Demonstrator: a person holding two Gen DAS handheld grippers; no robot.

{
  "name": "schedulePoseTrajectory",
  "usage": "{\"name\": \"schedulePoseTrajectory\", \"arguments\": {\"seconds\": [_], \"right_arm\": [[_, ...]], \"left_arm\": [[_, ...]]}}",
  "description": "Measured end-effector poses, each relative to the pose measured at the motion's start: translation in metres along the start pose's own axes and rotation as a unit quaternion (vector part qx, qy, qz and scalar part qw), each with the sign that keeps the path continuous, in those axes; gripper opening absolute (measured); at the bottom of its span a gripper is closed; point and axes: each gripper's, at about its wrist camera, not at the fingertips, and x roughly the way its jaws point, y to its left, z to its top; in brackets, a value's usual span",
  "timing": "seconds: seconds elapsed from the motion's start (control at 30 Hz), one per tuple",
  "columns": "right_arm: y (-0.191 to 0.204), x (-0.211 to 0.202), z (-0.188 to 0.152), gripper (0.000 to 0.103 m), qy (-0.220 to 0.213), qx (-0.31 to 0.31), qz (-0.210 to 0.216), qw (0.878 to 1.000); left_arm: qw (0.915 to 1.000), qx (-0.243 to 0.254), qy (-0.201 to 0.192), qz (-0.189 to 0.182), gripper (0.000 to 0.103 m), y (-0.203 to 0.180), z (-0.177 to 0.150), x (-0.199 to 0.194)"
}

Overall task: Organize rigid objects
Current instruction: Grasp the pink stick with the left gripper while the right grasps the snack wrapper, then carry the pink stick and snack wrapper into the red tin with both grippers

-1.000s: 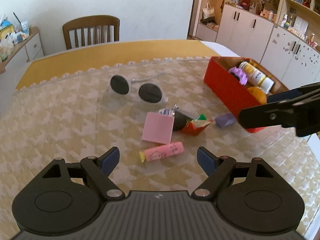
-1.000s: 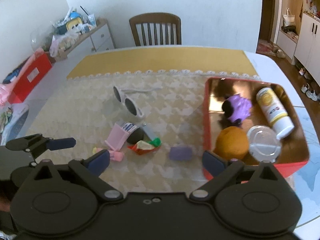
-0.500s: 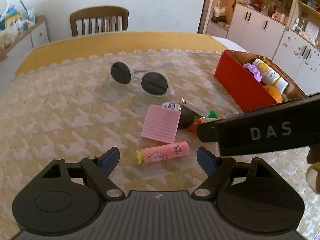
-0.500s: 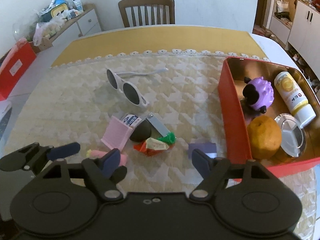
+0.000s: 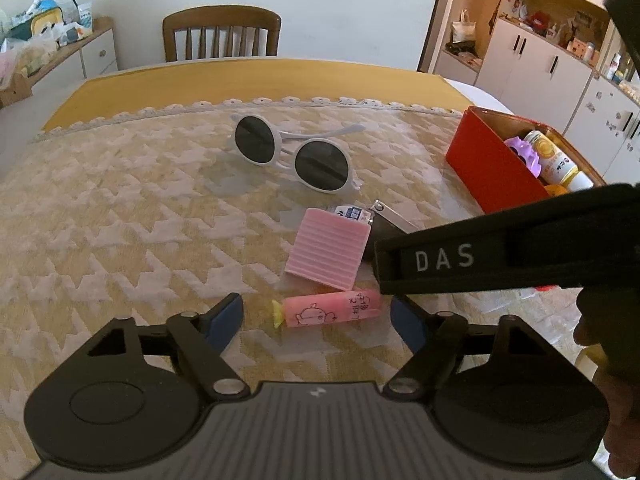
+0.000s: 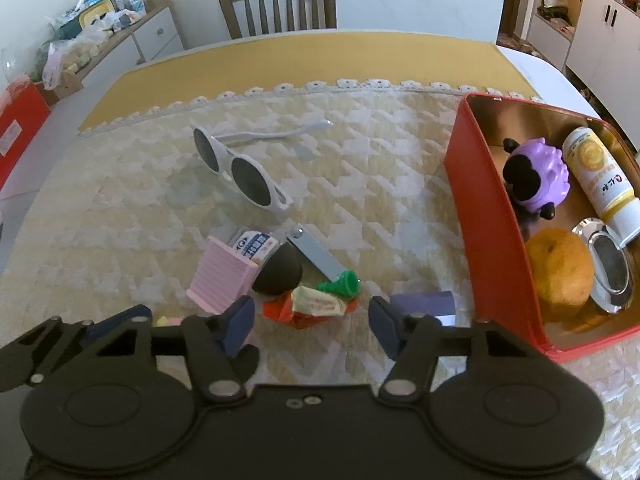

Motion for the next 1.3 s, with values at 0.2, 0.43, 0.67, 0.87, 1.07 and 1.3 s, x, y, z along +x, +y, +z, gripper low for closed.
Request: {"name": "schedulePoseTrajectory", "arguments": {"seconds": [0.2, 0.43, 0.67, 0.87, 1.07, 1.3], "right_arm": [[-0.003, 0.004, 0.001, 0.051, 0.000, 0.008, -0.002, 1.000], [-0.003, 0.000, 0.000, 0.040, -0.007, 0.004, 0.002, 1.000], [-0.003, -0.011, -0.009, 0.036, -0.017, -0.006, 0.011, 1.000], [-0.009, -0.033, -0.014, 0.036, -0.029, -0.004, 0.023, 0.999], [-0.020, -0.061, -0.016, 0.036, -0.043, -0.002, 0.031, 0.999], [-0.040, -0.091, -0.013, 0.036, -0.068, 0.000, 0.032, 0.997]], "left_arm": [[0.9999, -0.014, -0.002, -0.001, 0.062, 0.005, 0.002, -0.002], [0.9999, -0.013, -0.002, -0.005, 0.059, 0.006, 0.000, -0.004], [1.0000, -0.006, 0.000, -0.006, 0.059, 0.004, -0.002, -0.008], [1.0000, -0.001, 0.005, -0.008, 0.059, 0.002, -0.004, -0.015], [0.9999, -0.004, 0.000, -0.014, 0.059, -0.001, -0.001, -0.030], [0.9994, -0.014, -0.015, -0.027, 0.059, -0.011, 0.015, -0.053]]}}
